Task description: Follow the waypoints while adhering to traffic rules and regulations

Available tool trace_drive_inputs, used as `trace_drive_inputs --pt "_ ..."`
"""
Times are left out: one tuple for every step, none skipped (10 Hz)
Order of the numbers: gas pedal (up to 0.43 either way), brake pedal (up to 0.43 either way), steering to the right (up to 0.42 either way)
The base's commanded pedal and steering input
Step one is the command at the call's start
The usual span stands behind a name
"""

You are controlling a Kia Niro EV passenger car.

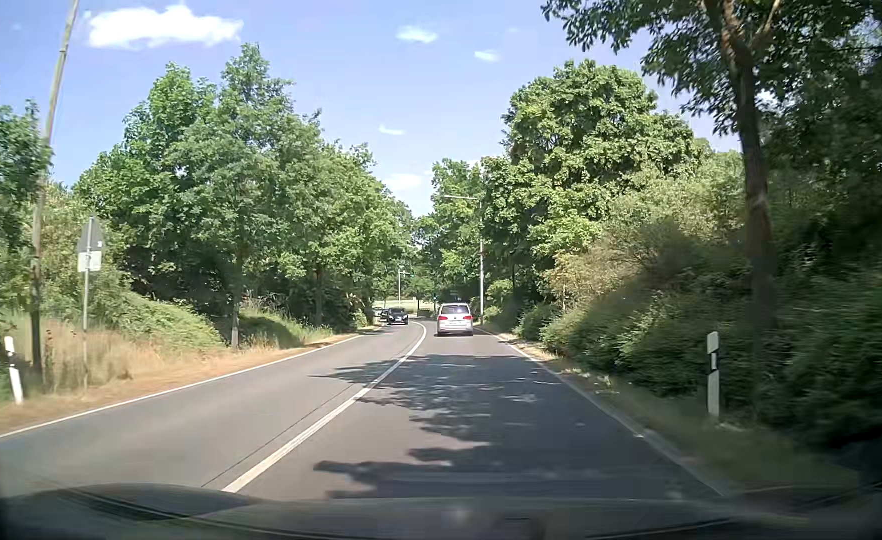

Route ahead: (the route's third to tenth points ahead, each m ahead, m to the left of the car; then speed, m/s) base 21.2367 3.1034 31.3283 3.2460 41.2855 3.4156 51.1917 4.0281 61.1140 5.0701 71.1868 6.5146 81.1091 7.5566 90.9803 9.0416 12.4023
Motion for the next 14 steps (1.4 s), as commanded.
trace_drive_inputs --pt "0.008 0.03 -0.005" --pt "0.02 0.03 -0.005" --pt "0.02 0.03 -0.004" --pt "0.02 0.03 -0.004" --pt "0.02 0.03 -0.004" --pt "0.02 0.03 -0.004" --pt "0.02 0.03 -0.004" --pt "0.02 0.03 -0.004" --pt "0.02 0.03 -0.004" --pt "0.028 0.03 -0.004" --pt "0.028 0.03 -0.004" --pt "0.028 0.03 -0.004" --pt "0.028 0.03 -0.005" --pt "0.028 0.03 -0.005"
